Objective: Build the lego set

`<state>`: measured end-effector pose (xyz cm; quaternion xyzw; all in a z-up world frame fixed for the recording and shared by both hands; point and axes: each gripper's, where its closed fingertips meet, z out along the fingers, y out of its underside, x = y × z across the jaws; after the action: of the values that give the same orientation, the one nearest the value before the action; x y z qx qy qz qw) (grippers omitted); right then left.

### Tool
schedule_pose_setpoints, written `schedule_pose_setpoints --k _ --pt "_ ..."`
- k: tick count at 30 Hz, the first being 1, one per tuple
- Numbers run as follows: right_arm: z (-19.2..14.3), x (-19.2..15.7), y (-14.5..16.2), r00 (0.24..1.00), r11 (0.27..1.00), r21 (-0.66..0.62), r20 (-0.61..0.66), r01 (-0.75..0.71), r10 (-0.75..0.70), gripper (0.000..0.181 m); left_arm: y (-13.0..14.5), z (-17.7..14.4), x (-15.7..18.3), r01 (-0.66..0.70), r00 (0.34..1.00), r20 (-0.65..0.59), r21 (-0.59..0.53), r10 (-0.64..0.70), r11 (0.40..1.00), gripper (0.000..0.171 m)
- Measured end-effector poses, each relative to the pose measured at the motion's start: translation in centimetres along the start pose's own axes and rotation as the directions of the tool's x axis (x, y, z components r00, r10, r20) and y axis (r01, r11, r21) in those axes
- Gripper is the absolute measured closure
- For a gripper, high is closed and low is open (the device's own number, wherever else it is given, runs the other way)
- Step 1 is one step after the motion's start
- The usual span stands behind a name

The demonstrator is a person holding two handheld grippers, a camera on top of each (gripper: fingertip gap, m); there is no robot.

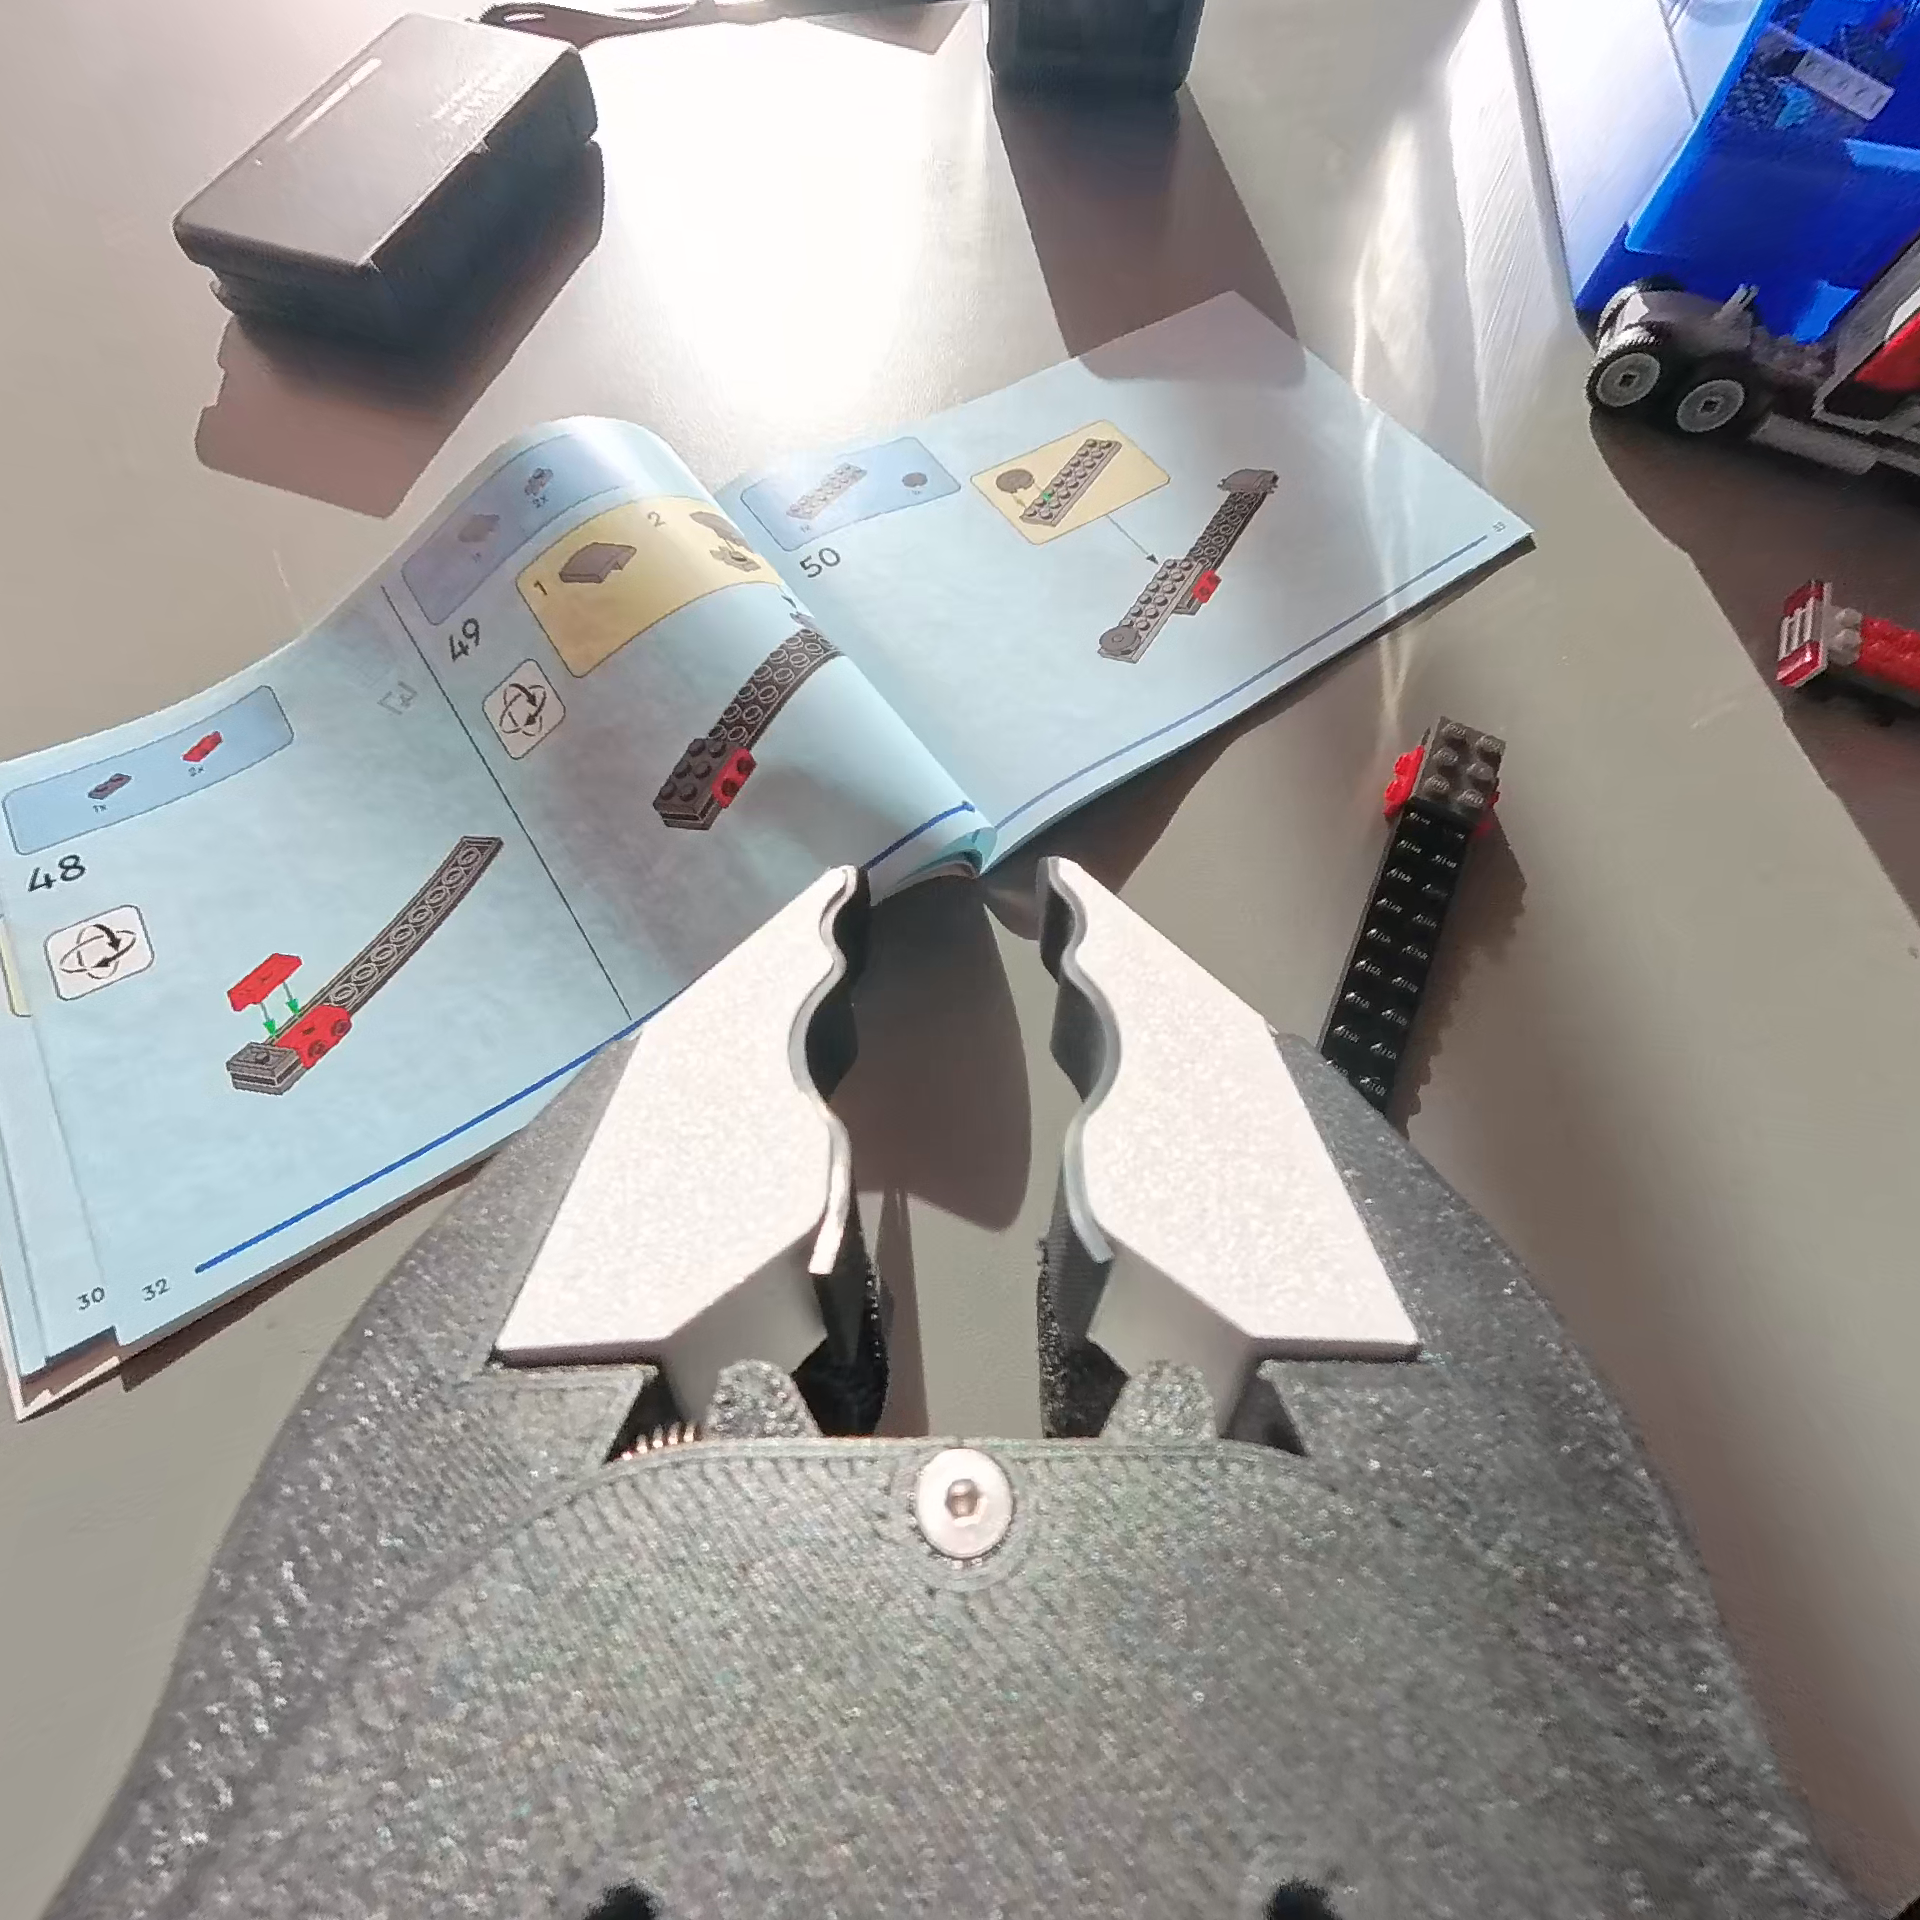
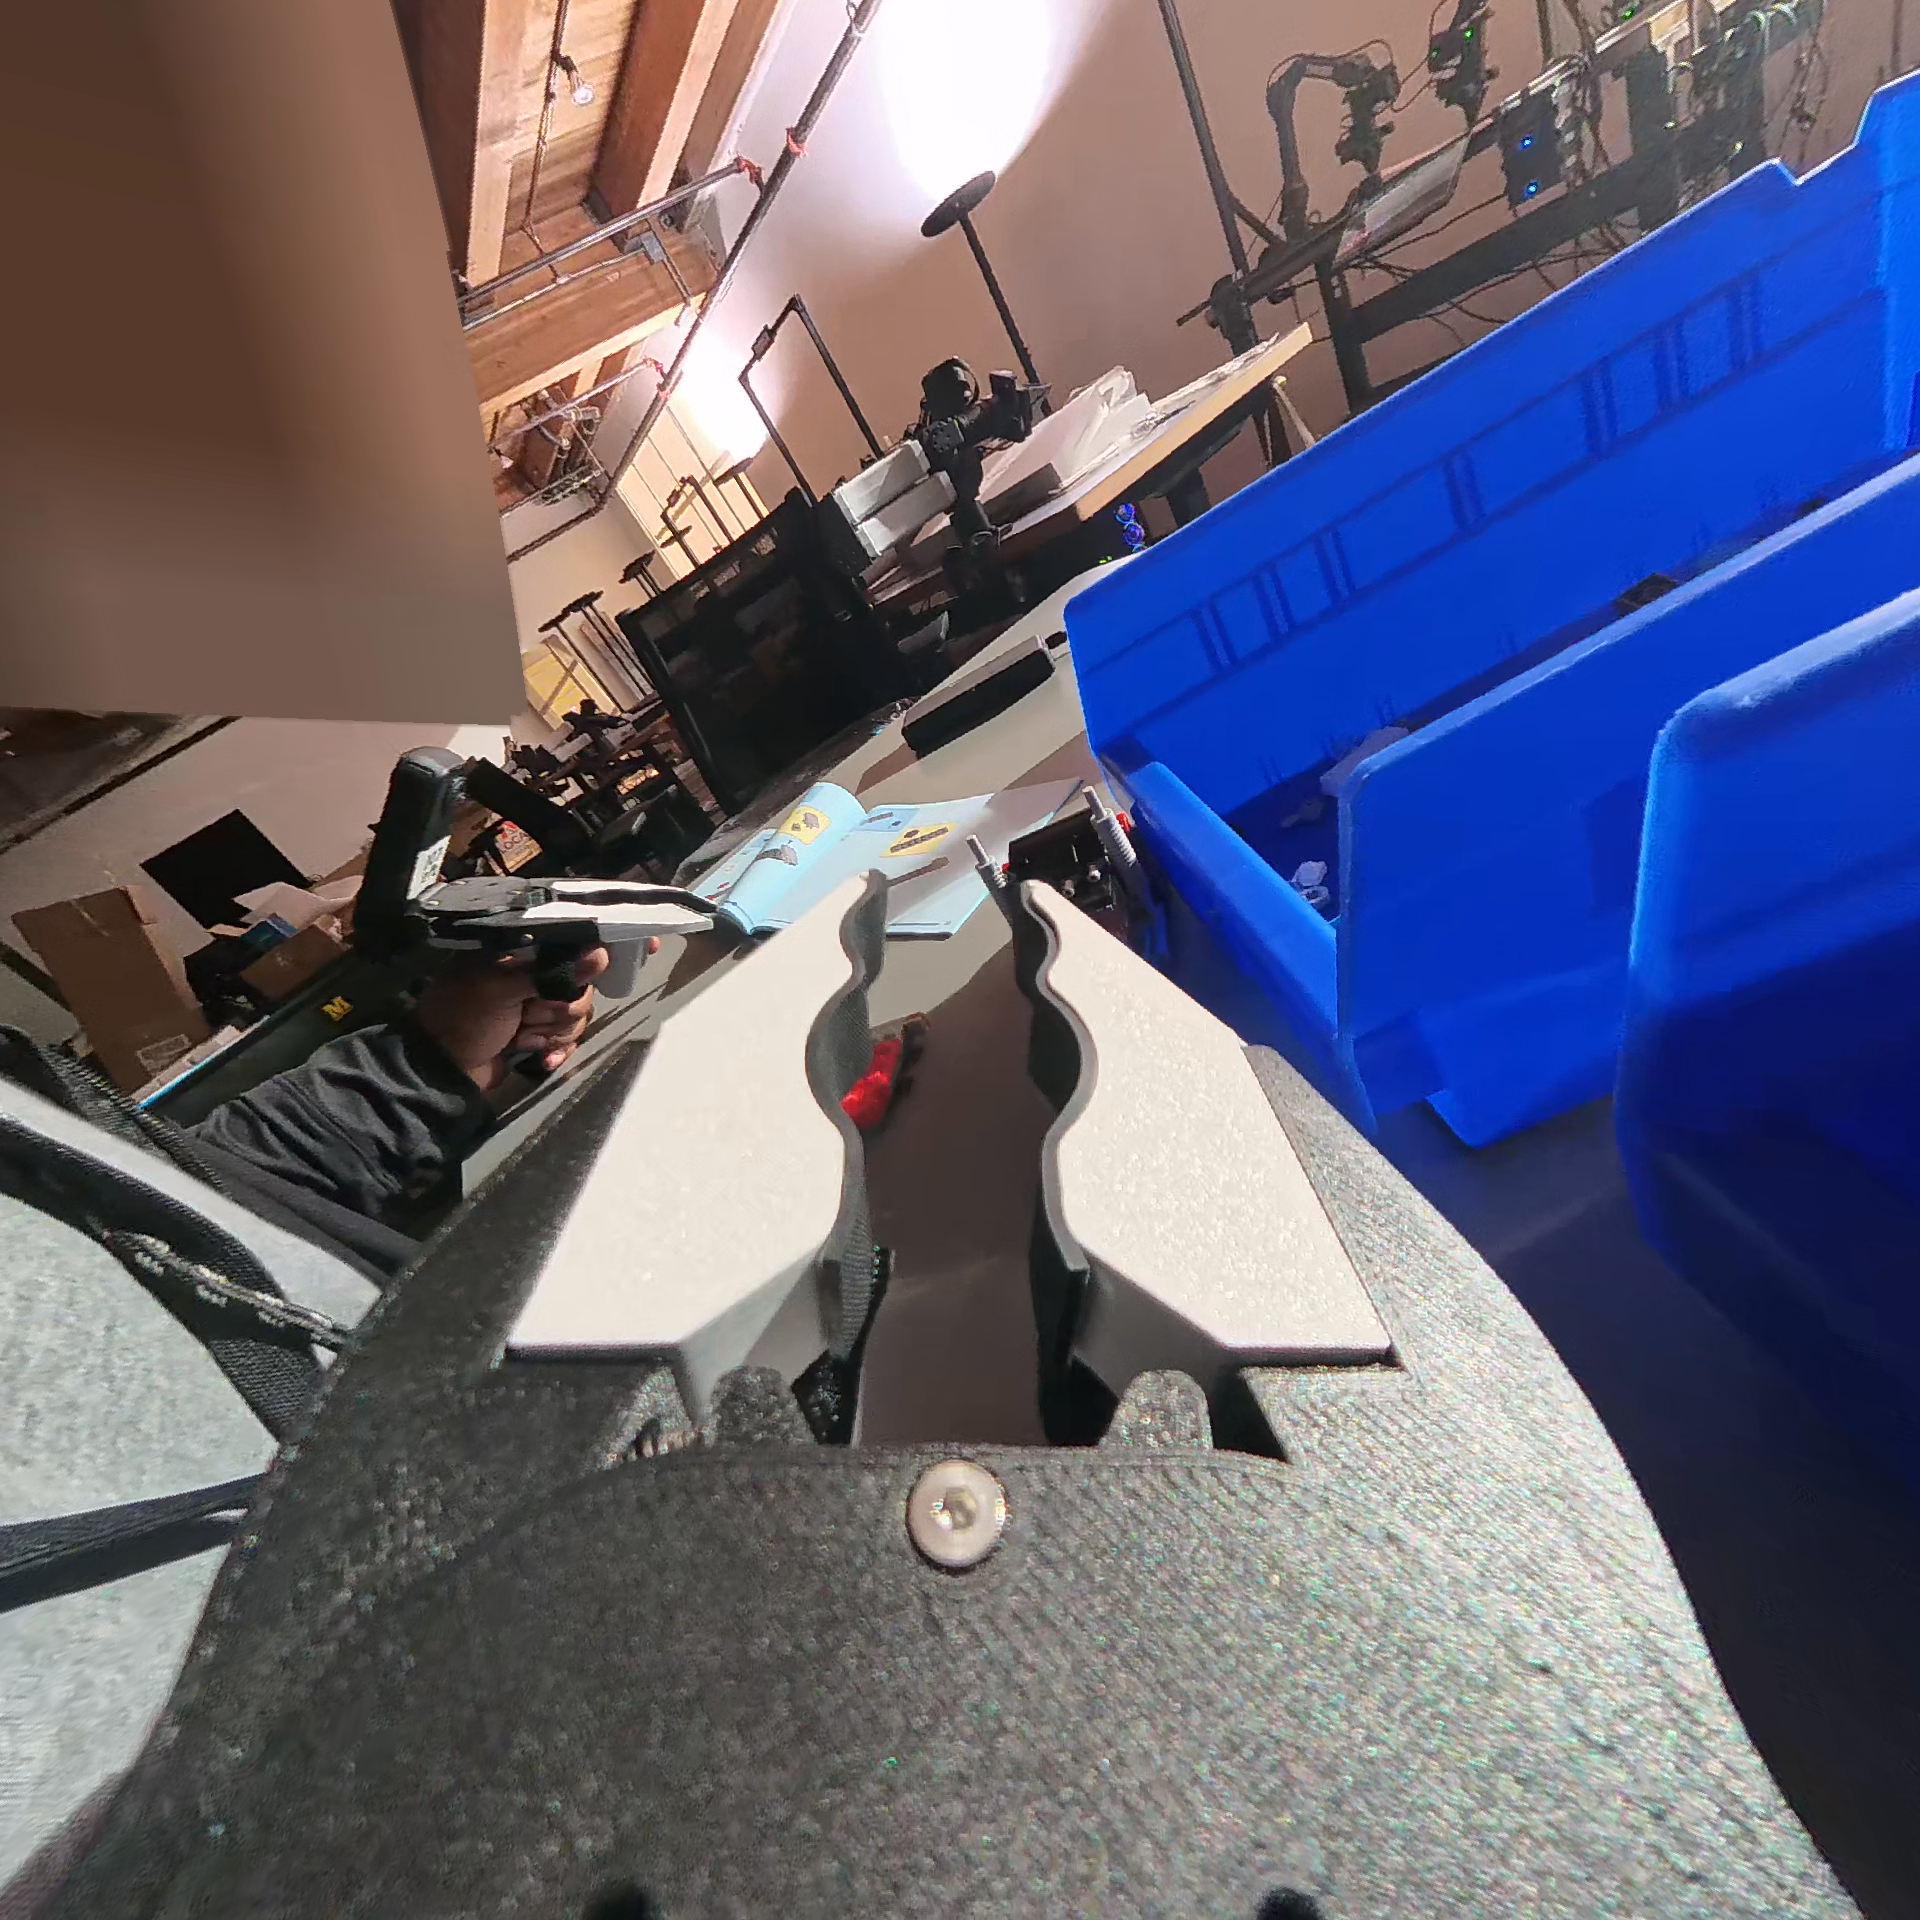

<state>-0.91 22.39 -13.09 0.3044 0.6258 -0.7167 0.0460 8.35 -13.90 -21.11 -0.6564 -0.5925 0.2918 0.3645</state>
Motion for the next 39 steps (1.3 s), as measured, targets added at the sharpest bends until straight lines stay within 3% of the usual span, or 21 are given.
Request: schedule_pose_setpoints --k 6,8,10,13,15,18,21,25,36,39 --pt "-2.8 -1.0 -1.8 0.988 0.997 -0.036 0.142 0.064 -0.059 0.145 0.1 0.1 0.1 0.009 1.000 -0.015 -0.012 -0.009 1.000 0.138" --pt "-5.2 0.8 -4.7 0.988 0.987 -0.061 0.054 0.150 -0.147 0.144 0.1 0.1 0.2 0.012 0.999 -0.030 -0.011 -0.012 1.000 0.138" --pt "-7.6 4.2 -7.9 0.956 0.957 -0.146 -0.117 0.252 -0.269 0.145 0.1 0.1 0.4 0.017 0.999 -0.046 -0.012 -0.018 1.000 0.138" --pt "-9.8 10.2 -10.5 0.814 0.866 -0.407 -0.370 0.291 -0.448 0.145 0.0 0.1 0.5 0.023 0.998 -0.062 -0.007 -0.024 1.000 0.138" --pt "-9.7 12.7 -10.2 0.754 0.814 -0.537 -0.433 0.224 -0.493 0.146 0.0 0.0 0.5 0.019 0.998 -0.063 0.001 -0.019 1.000 0.138" --pt "-8.7 15.7 -7.7 0.720 0.712 -0.687 -0.421 0.143 -0.551 0.153 -0.2 -0.1 0.7 -0.007 0.999 -0.051 0.014 0.008 1.000 0.138" --pt "-8.7 18.2 -3.7 0.751 0.601 -0.798 -0.381 0.027 -0.539 0.155 -0.3 -0.3 1.1 -0.049 0.997 -0.049 0.032 0.051 0.998 0.138" --pt "-9.0 19.9 -1.0 0.781 0.524 -0.851 -0.348 -0.033 -0.518 0.151 -0.5 -0.5 1.5 -0.072 0.996 -0.058 0.044 0.075 0.996 0.138" --pt "-9.5 20.3 -0.6 0.805 0.502 -0.865 -0.316 -0.027 -0.502 0.162 -1.0 -1.0 1.1 -0.013 0.996 -0.084 0.087 0.020 0.996 0.138" --pt "-8.9 16.3 -2.9 0.823 0.600 -0.797 -0.292 0.072 -0.487 0.163 -1.1 -1.1 1.1 -0.020 0.997 -0.072 0.099 0.027 0.995 0.138"
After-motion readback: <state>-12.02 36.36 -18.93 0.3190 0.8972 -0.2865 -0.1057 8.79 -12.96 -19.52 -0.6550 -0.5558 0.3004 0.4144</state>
